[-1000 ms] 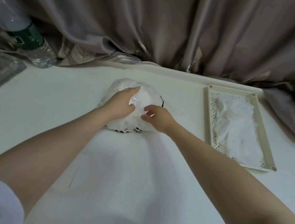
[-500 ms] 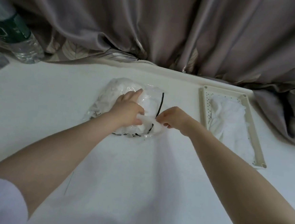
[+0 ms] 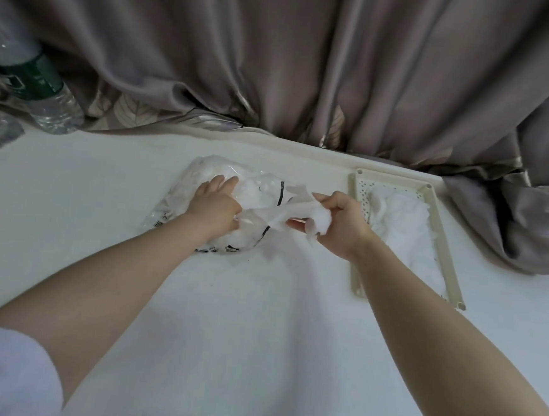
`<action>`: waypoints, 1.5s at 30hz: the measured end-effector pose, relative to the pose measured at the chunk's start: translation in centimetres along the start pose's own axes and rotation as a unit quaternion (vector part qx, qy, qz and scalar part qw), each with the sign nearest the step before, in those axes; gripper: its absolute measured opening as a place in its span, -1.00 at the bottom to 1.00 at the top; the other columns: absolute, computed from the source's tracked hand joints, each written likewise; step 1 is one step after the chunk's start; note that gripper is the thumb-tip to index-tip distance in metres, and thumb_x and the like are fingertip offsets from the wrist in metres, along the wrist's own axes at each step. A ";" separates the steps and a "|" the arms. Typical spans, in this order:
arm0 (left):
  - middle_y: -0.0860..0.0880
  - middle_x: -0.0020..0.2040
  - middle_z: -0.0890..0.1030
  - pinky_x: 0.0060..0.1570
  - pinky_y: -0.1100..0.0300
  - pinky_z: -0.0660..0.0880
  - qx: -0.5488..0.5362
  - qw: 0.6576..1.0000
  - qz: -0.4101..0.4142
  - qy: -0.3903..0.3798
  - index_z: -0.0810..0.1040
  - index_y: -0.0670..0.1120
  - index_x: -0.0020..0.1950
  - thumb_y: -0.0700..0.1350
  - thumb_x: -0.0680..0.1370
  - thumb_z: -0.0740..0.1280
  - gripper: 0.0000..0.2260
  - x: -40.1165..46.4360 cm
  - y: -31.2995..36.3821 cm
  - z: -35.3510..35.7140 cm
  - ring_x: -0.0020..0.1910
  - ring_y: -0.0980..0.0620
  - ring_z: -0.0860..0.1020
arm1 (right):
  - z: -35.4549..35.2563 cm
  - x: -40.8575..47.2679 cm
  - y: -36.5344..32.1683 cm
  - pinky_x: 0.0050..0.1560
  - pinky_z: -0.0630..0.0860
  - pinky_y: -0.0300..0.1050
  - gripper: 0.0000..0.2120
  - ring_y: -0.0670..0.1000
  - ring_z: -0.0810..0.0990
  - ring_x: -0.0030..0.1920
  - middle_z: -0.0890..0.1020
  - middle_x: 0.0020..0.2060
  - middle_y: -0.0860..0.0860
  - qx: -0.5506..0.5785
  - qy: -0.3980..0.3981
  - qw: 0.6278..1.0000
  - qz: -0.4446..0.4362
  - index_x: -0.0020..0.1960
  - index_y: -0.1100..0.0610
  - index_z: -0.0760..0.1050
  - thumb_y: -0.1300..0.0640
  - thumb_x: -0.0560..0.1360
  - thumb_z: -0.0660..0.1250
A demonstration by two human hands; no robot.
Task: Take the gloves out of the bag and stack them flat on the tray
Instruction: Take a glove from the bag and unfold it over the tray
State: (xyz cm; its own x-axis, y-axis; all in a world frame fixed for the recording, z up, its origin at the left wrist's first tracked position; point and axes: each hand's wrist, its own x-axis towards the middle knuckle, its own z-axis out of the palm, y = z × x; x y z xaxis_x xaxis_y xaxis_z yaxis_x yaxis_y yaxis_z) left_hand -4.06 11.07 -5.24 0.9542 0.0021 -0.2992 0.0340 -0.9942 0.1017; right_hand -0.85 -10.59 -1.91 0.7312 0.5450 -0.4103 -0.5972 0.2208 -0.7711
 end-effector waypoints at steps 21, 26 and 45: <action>0.00 0.14 0.54 0.03 0.17 0.43 -0.343 0.926 0.136 -0.075 0.48 -0.11 0.18 -0.09 0.50 0.35 -0.72 -4.1 19.4 -0.3 0.15 0.00 0.50 | -8.1 -10.7 -4.7 -0.08 0.62 0.14 -0.55 0.19 0.63 -0.14 0.59 -0.16 0.23 0.192 0.020 0.980 -0.052 0.01 0.38 0.48 0.22 0.16 0.22; -0.12 0.18 0.55 -0.03 0.22 0.36 -0.330 0.939 0.094 0.034 0.52 -0.15 0.20 -0.30 0.56 0.16 -0.73 -3.0 19.5 -2.0 0.14 -0.09 0.50 | -12.9 -13.0 -5.7 -0.37 0.53 -0.19 -0.65 0.11 0.54 -0.31 0.46 -0.45 0.14 0.118 -0.007 0.993 -0.004 -0.28 0.20 0.42 0.19 -0.01 0.46; -0.09 -0.03 0.61 -0.06 0.14 0.53 -0.609 0.790 0.062 0.006 0.54 -0.19 0.05 -0.28 0.49 0.26 -0.83 -3.2 26.6 -6.7 -0.07 -0.04 0.57 | -13.3 -14.7 -8.1 0.17 0.52 -0.01 -0.90 0.00 0.56 -0.14 0.59 -0.17 0.07 -0.256 0.067 0.956 -0.124 -0.04 0.17 0.55 0.19 0.55 0.27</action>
State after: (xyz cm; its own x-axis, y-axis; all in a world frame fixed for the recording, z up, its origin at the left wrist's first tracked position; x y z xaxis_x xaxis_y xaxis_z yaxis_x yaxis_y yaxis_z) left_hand -4.24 -14.67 4.83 0.9753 -0.0787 -0.2064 0.1937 -0.1449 0.9703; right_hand -2.42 -31.14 3.88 0.8856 0.4108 -0.2167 -0.1861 -0.1137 -0.9759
